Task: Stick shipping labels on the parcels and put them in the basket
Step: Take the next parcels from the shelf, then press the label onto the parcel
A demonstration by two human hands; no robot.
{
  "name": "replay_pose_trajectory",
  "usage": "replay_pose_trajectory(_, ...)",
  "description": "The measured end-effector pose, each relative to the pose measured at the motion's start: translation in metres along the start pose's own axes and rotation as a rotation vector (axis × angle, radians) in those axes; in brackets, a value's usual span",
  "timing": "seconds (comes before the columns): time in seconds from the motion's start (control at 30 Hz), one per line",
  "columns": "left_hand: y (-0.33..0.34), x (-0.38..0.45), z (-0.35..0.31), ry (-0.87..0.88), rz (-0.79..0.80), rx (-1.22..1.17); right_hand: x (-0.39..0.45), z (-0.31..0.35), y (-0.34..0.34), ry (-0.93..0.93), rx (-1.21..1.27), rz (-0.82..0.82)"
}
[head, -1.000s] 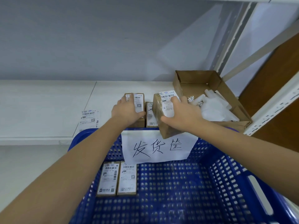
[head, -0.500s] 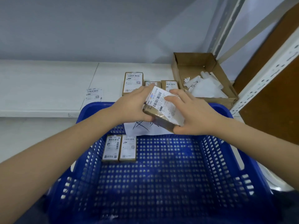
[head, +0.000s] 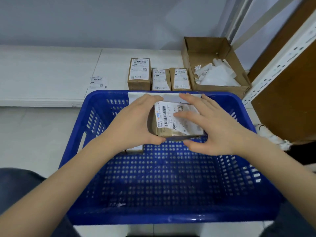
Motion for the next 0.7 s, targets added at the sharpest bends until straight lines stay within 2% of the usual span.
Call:
replay_pose_trajectory(0.1,0.008,-0.001,0.002,0.000,-0.010,0.048,-0.008,0.003,0.003,0.160,0.194,-0.133)
replay_pose_trajectory(0.17,0.013,0.000,0.002,-0.003,-0.004,0.050,-0.009,0.005,0.010,0.245,0.326,-0.154)
replay_pose_trajectory(0.33,0.020,0.003,0.000,0.008,0.018,0.078,-0.004,0.011,0.021,0.275,0.399,-0.212)
replay_pose_trajectory(0.47,0.026,0.004,-0.005,0.058,0.005,0.201,-0.005,0.007,0.025,0.332,0.440,-0.248)
replay_pose_trajectory(0.7,0.045,0.005,-0.001,0.120,0.027,0.299,-0.005,-0.003,0.046,0.362,0.532,-0.156)
Point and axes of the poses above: each hand's wrist, its own x-axis towards the middle knuckle, its own y-axis out of the palm, z = x × y, the point moved 8 cm from there along x, towards the middle knuckle, and after that the axes turned 15 degrees about y, right-handed, at the moved point
